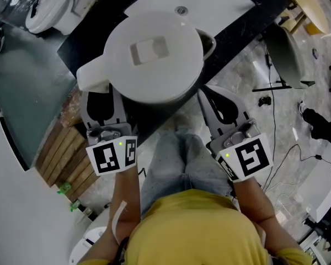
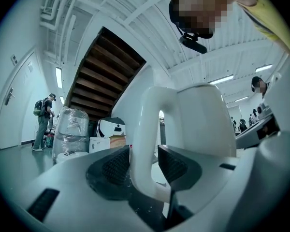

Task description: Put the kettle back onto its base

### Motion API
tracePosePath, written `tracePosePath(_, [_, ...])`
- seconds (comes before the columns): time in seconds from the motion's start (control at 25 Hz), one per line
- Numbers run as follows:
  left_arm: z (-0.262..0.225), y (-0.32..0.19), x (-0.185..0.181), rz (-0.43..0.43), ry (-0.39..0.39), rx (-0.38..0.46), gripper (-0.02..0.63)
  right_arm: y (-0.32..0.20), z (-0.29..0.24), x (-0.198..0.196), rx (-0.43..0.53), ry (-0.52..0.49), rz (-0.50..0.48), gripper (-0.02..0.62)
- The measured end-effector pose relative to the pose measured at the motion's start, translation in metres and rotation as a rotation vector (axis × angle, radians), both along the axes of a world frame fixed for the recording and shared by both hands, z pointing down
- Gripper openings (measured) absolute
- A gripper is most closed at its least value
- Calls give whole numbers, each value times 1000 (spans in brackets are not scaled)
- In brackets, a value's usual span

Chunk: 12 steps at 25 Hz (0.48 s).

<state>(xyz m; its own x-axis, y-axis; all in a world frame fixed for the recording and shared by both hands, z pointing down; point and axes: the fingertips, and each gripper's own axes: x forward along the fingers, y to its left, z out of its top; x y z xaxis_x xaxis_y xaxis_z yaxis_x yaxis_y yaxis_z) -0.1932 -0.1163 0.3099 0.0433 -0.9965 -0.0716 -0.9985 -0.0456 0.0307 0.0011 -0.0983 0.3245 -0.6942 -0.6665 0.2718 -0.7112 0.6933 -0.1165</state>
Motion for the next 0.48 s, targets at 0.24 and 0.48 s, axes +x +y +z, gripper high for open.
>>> tracePosePath(0.24, [0, 14, -1, -29, 1, -19, 172, 6, -5, 4, 3, -1, 12, 15])
tracePosePath(0.48, [1, 38, 6, -28, 34, -58, 173, 11, -16, 3, 25, -1, 13, 15])
